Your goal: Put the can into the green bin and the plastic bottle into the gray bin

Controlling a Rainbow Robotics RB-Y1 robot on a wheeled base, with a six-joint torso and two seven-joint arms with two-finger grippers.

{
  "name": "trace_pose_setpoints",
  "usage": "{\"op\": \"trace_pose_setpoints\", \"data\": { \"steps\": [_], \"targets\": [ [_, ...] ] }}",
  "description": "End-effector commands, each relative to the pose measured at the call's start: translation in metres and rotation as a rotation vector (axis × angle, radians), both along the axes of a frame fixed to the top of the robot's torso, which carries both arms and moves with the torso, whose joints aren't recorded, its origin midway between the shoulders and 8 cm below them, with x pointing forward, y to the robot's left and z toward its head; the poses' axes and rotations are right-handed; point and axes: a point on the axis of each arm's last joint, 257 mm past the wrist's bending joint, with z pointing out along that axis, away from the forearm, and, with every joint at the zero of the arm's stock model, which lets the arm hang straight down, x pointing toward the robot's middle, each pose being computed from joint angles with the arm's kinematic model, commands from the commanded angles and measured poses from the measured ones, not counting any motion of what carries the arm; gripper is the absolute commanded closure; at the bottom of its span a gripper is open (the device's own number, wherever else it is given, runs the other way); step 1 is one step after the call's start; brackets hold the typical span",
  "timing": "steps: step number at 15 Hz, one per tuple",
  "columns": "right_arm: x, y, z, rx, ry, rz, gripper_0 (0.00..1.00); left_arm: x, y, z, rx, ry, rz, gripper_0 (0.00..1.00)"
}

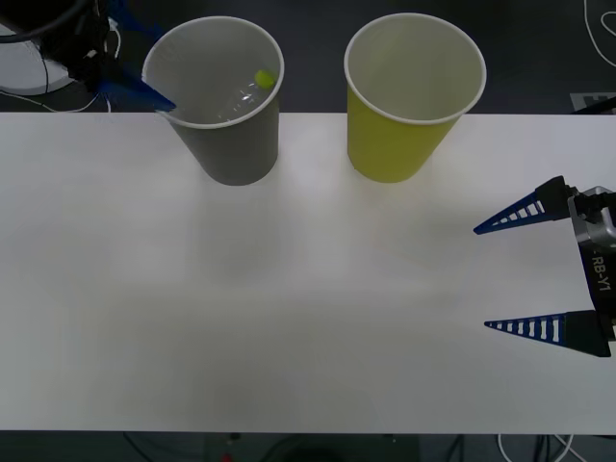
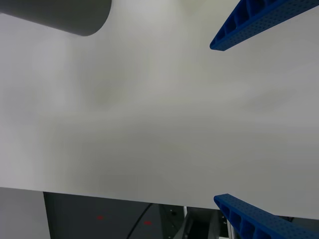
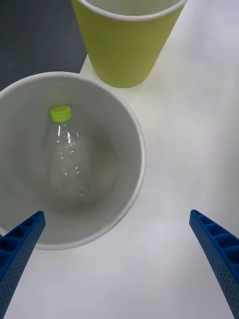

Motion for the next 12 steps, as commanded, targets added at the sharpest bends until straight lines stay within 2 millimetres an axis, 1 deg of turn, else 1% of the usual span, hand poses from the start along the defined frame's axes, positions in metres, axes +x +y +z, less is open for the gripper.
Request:
{"op": "trace_pose_setpoints", "data": {
  "steps": [1,7,12],
  "targets": [
    [0.000,0.000,0.000,0.000,0.000,0.000,0.00,-0.014,0.005,-0.005,-0.030,0.018,-0.022,0.00],
    [0.000,0.000,0.000,0.000,0.000,0.000,0.00,-0.048,0.017,-0.021,-0.089,0.010,-0.060,0.00],
    [0.000,0.000,0.000,0.000,0.000,0.000,0.00,-0.082,0.034,-0.043,-0.104,-0.009,-0.086,0.00]
  ]
}}
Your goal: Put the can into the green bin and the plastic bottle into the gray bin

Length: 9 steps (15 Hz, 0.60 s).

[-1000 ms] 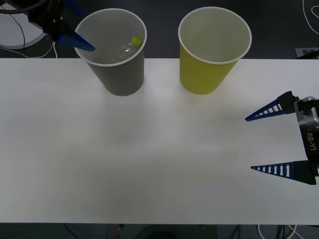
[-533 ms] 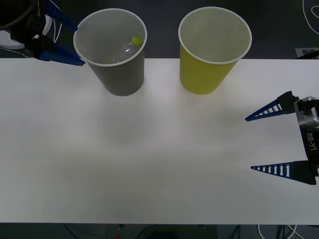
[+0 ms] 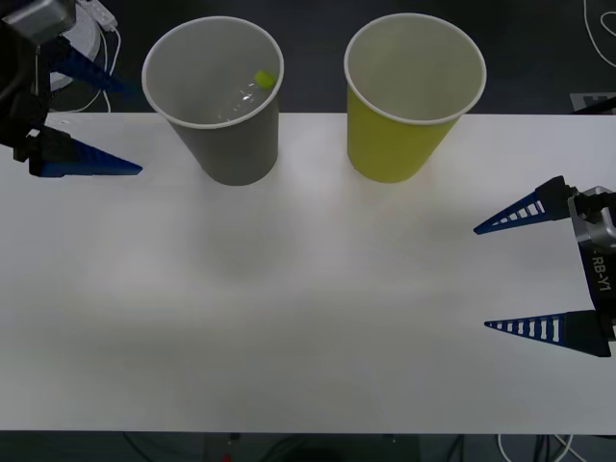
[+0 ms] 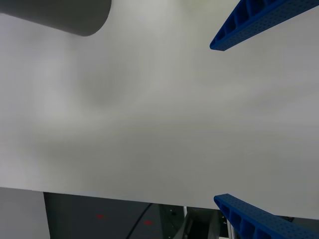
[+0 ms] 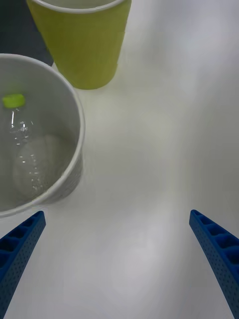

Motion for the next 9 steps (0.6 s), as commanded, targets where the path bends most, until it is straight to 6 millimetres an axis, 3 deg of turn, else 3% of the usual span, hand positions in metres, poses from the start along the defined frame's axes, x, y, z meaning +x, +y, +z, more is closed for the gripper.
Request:
{"op": "trace_pose_setpoints", "data": {
  "steps": [1,9],
  "targets": [
    [0.000,0.000,0.000,0.000,0.000,0.000,0.00,-0.016,0.009,-0.011,-0.018,-0.019,-0.022,0.00],
    [0.000,0.000,0.000,0.000,0.000,0.000,0.00,-0.047,0.009,-0.054,-0.099,-0.086,-0.120,0.00]
  ]
}}
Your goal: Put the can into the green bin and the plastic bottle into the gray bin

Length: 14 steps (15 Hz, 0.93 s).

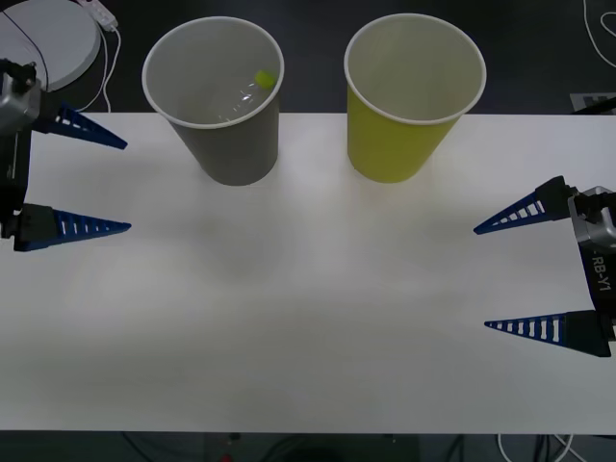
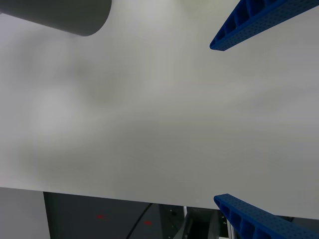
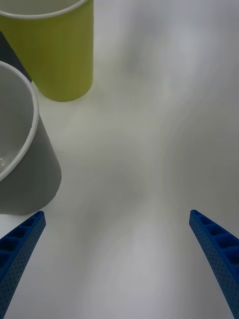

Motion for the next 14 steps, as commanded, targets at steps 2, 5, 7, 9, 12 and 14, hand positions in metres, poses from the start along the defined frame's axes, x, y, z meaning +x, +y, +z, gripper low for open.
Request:
{"op": "trace_pose_setpoints", "data": {
  "steps": [2,5,7,9,12,14],
  "targets": [
    [0.000,0.000,0.000,0.000,0.000,0.000,0.00,-0.019,-0.009,-0.014,-0.032,-0.020,-0.012,0.00],
    [0.000,0.000,0.000,0.000,0.000,0.000,0.00,-0.033,-0.018,-0.020,-0.065,-0.032,-0.024,0.00],
    [0.000,0.000,0.000,0.000,0.000,0.000,0.00,-0.041,-0.022,-0.023,-0.083,-0.036,-0.030,0.00],
    [0.000,0.000,0.000,0.000,0.000,0.000,0.00,-0.047,-0.024,-0.027,-0.092,-0.035,-0.038,0.00],
    [0.000,0.000,0.000,0.000,0.000,0.000,0.00,-0.054,-0.024,-0.033,-0.097,-0.040,-0.066,0.00],
    [0.000,0.000,0.000,0.000,0.000,0.000,0.00,-0.058,-0.023,-0.034,-0.101,-0.039,-0.070,0.00]
  ]
}}
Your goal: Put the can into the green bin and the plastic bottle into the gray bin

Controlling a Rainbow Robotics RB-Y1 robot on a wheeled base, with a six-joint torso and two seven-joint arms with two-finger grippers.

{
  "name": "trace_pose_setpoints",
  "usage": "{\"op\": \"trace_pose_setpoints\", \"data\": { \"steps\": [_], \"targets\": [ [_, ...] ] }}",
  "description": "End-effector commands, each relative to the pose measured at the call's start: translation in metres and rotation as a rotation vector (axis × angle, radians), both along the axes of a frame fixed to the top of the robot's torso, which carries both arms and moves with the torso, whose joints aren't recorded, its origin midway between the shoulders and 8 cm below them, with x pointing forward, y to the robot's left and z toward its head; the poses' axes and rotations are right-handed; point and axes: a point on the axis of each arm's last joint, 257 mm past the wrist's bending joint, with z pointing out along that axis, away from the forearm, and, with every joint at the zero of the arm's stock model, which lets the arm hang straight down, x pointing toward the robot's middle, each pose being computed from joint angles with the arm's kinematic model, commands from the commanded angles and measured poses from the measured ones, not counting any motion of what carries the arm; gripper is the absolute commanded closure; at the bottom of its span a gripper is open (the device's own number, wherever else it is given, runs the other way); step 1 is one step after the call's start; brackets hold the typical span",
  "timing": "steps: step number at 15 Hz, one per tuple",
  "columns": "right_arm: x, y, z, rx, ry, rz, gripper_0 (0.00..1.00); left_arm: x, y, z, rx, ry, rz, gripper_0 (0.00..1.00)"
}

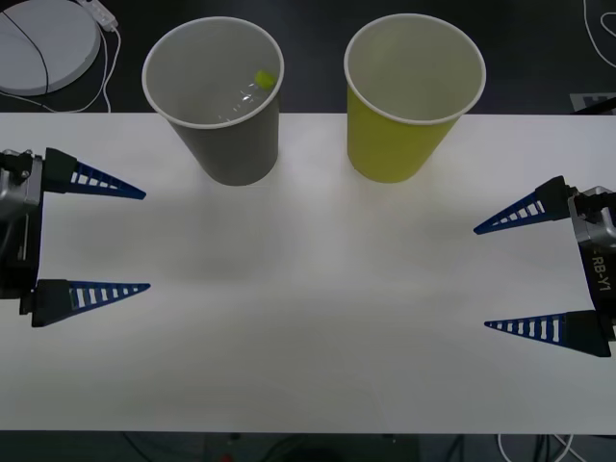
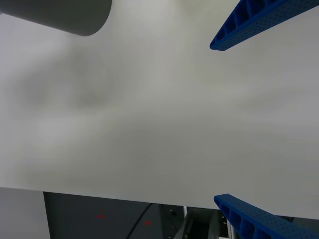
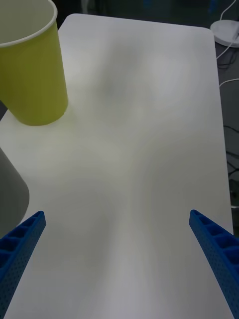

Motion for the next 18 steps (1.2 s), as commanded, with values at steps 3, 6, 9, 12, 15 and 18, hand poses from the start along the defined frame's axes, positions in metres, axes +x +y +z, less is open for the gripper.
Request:
{"op": "trace_pose_setpoints", "data": {
  "steps": [3,6,9,12,15,18],
  "targets": [
    [0.000,0.000,0.000,0.000,0.000,0.000,0.00,-0.008,0.004,-0.005,0.001,-0.003,-0.010,0.00],
    [0.000,0.000,0.000,0.000,0.000,0.000,0.00,-0.013,0.006,-0.006,0.004,-0.005,-0.010,0.00],
    [0.000,0.000,0.000,0.000,0.000,0.000,0.00,-0.013,0.007,-0.006,0.005,-0.009,-0.013,0.00],
    [0.000,0.000,0.000,0.000,0.000,0.000,0.00,-0.017,0.008,-0.011,-0.003,0.009,-0.008,0.00],
    [0.000,0.000,0.000,0.000,0.000,0.000,0.00,-0.017,0.008,-0.011,-0.003,0.009,-0.008,0.00],
    [0.000,0.000,0.000,0.000,0.000,0.000,0.00,-0.017,0.008,-0.011,-0.003,0.009,-0.008,0.00]
  ]
}}
